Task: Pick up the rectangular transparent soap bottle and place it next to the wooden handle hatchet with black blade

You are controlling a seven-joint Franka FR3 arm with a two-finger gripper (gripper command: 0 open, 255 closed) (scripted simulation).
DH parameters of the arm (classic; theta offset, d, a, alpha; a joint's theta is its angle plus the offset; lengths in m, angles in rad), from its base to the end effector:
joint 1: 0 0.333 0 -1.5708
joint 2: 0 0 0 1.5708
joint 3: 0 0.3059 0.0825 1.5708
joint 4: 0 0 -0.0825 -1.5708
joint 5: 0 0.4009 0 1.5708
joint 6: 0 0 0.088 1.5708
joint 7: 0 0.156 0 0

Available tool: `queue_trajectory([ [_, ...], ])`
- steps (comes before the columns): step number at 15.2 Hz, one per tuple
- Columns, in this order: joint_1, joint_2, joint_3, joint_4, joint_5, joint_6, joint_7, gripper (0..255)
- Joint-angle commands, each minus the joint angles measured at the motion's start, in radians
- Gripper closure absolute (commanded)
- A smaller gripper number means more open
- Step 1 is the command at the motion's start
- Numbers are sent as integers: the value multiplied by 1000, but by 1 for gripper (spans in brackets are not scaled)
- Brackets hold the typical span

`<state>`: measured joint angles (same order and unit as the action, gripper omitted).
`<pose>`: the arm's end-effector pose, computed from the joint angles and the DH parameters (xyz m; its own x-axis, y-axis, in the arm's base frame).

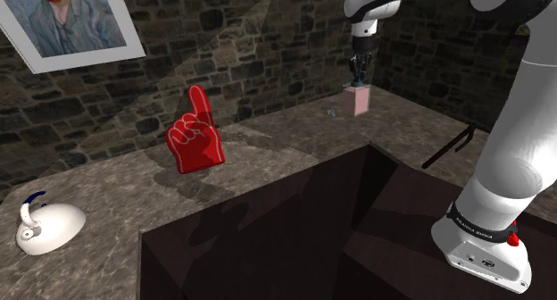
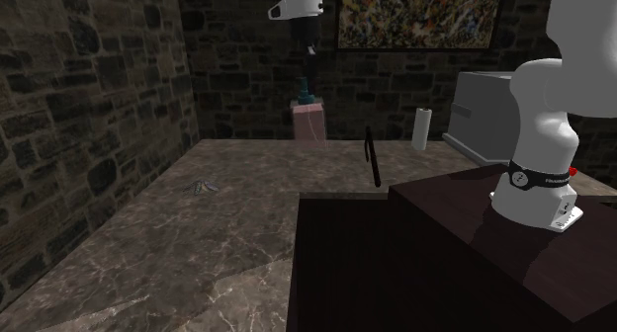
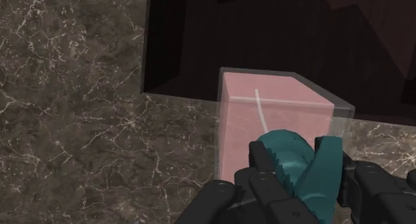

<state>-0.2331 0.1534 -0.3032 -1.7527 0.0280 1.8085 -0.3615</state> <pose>0.5255 -0.3017 0.4088 0.9796 -0.1790 -0.0912 -0.1810 -0.9834 -0.0140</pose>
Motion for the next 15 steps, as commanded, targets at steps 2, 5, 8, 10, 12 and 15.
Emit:
queue_trajectory([
  [2, -19, -84, -22, -106, -28, 26, -36, 255],
  [5, -42, -159, -46, -194, -57, 44, -73, 255],
  [8, -68, -229, -72, -271, -89, 57, -112, 255],
  [10, -87, -272, -90, -315, -111, 62, -139, 255],
  [12, -107, -313, -109, -356, -133, 66, -168, 255],
  [15, -140, -369, -140, -407, -168, 69, -214, 255],
])
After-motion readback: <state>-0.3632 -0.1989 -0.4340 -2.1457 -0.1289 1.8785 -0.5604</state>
